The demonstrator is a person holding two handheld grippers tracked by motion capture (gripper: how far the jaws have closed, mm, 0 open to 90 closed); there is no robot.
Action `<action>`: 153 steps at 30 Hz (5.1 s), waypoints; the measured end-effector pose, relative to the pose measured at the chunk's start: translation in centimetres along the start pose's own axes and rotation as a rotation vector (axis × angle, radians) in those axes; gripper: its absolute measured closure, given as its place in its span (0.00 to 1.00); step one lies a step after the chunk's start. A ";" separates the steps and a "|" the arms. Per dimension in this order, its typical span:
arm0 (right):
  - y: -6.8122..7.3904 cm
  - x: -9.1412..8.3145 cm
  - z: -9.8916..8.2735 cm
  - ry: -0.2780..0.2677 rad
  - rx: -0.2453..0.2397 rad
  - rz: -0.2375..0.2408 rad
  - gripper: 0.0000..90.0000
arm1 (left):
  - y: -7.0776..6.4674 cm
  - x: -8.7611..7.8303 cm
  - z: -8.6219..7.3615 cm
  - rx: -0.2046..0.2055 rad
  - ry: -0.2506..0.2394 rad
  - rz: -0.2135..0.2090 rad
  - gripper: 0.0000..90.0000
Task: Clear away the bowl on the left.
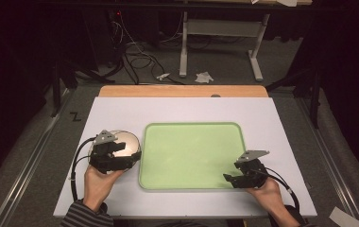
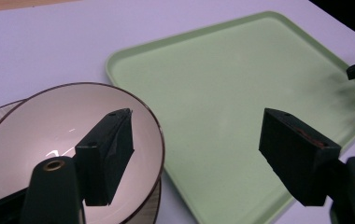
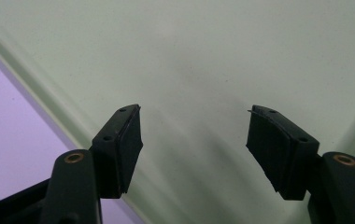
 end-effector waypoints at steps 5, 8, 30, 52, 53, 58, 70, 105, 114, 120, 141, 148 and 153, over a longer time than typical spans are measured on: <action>0.0 0.0 0.0 0.002 -0.004 -0.004 0.41 | 0.9 -0.4 0.1 -0.021 0.001 0.027 0.30; 0.0 0.0 0.0 0.001 -0.002 0.002 0.41 | 1.4 -0.7 0.1 -0.047 -0.007 0.047 0.30; 0.1 0.1 0.0 0.009 -0.010 0.005 0.41 | 5.1 -1.4 -0.4 -0.077 0.033 0.195 0.30; 0.1 0.2 -0.1 0.017 -0.005 -0.007 0.41 | 9.3 -0.2 -1.9 -0.172 0.119 0.269 0.46; 0.1 0.2 -0.1 0.017 -0.005 -0.007 0.41 | 9.3 -0.2 -1.9 -0.172 0.119 0.269 0.48; 0.1 0.2 -0.1 0.013 -0.008 -0.003 0.41 | 9.3 0.7 -2.3 -0.134 0.161 0.260 0.54; 0.1 0.1 0.0 0.003 -0.017 0.004 0.42 | 11.0 1.6 -3.1 -0.205 0.236 0.294 0.56; 0.2 0.4 -0.1 0.026 -0.017 0.009 0.41 | 11.1 2.4 -3.6 -0.226 0.267 0.274 0.92; 0.1 0.2 0.2 0.005 -0.016 0.019 0.41 | 11.0 1.8 -3.4 -0.230 0.244 0.263 0.91; -0.1 0.2 0.2 -0.002 0.009 0.003 0.41 | 11.0 1.6 -3.1 -0.233 0.227 0.254 0.91; -0.1 0.1 0.4 -0.012 0.009 0.004 0.41 | 9.5 0.6 -0.8 -0.225 0.114 0.221 0.91; -0.1 -0.1 0.4 -0.015 0.008 0.005 0.41 | 8.3 0.8 0.0 -0.221 0.094 0.161 0.91; -0.2 0.2 0.3 -0.003 0.001 0.003 0.41 | 7.1 1.7 0.4 -0.212 0.096 0.115 0.91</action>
Point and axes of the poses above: each handheld gripper's, and its own axes: x roughly forward along the jaws, z roughly out of its top, y roughly to its left, the point moved 6 cm from there along x, roughly forward along the jaws, and after that the axes turned 13 degrees about -y, right-handed, at the moved point
